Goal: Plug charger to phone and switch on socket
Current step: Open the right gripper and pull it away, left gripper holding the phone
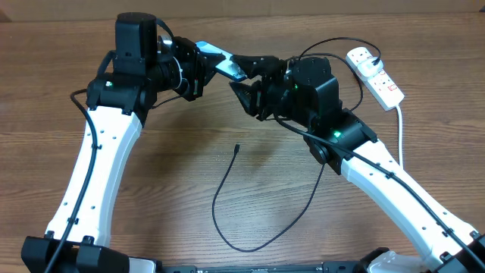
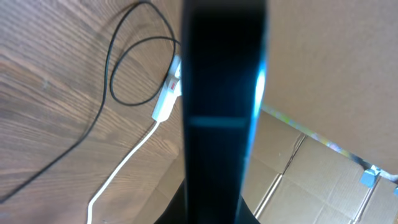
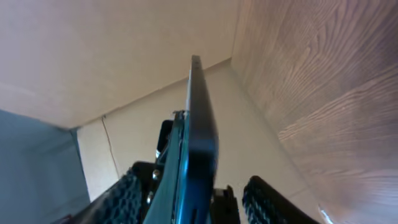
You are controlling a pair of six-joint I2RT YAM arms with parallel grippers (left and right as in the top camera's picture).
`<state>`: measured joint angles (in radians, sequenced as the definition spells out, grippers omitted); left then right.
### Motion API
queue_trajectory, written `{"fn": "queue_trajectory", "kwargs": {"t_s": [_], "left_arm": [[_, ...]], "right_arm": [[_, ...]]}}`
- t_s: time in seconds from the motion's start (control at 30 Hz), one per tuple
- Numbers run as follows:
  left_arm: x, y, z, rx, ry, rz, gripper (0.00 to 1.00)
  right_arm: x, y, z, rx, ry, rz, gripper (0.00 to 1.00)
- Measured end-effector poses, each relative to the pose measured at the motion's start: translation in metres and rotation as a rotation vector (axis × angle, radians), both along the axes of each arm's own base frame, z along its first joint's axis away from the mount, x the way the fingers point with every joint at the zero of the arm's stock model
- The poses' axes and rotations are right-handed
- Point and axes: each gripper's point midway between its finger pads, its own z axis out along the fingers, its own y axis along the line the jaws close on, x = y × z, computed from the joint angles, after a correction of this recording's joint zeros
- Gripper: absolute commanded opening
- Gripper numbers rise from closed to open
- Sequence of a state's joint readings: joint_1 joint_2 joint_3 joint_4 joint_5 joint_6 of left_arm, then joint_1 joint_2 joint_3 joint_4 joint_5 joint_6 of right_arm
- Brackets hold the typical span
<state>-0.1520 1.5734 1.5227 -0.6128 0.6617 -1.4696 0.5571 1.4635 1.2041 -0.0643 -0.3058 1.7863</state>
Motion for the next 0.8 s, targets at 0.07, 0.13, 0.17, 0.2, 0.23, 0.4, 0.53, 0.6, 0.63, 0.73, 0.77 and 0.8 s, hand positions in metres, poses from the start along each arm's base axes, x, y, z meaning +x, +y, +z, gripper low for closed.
{"fn": "queue_trajectory", "kwargs": {"t_s": [0.07, 0.13, 0.17, 0.2, 0.23, 0.4, 0.53, 0.6, 0.63, 0.73, 0.77, 0.8], "left_arm": [[0.003, 0.01, -0.002, 0.018, -0.01, 0.013, 0.04], [0.005, 0.028, -0.01, 0.05, 0.009, 0.046, 0.04], [0.006, 0.04, -0.014, 0.072, 0.02, 0.07, 0.04], [0.006, 0.049, -0.019, 0.095, 0.027, 0.088, 0.04], [0.007, 0.066, -0.026, 0.137, 0.035, 0.115, 0.04], [0.013, 0.115, -0.035, 0.358, -0.113, 0.063, 0.04], [0.001, 0.115, -0.046, 0.511, -0.213, -0.12, 0.04], [-0.006, 0.119, -0.055, 0.578, -0.198, -0.156, 0.04], [-0.01, 0.124, -0.062, 0.621, -0.176, -0.169, 0.04], [-0.014, 0.137, -0.071, 0.716, -0.148, -0.177, 0.04], [-0.014, 0.14, -0.072, 0.732, -0.145, -0.178, 0.04], [-0.014, 0.141, -0.073, 0.743, -0.145, -0.177, 0.04]], "right_arm": [[-0.002, 0.0, -0.001, -0.03, -0.025, 0.018, 0.71], [-0.004, -0.001, -0.007, -0.07, -0.029, 0.033, 0.78], [-0.006, -0.001, -0.012, -0.09, -0.024, 0.04, 0.81], [-0.007, -0.002, -0.016, -0.116, -0.025, 0.049, 0.84], [-0.009, -0.003, -0.022, -0.145, -0.026, 0.058, 0.84], [-0.016, -0.014, -0.051, -0.397, -0.133, 0.144, 0.85], [-0.017, -0.014, -0.091, -0.607, -0.214, 0.28, 0.88], [-0.024, -0.017, -0.124, -0.697, -0.16, 0.36, 0.93], [-0.032, -0.022, -0.153, -0.762, -0.1, 0.427, 0.94], [-0.05, -0.031, -0.207, -0.88, 0.025, 0.575, 1.0], [-0.054, -0.032, -0.217, -0.906, 0.052, 0.616, 1.0], [-0.058, -0.032, -0.227, -0.93, 0.075, 0.655, 1.0]]}}
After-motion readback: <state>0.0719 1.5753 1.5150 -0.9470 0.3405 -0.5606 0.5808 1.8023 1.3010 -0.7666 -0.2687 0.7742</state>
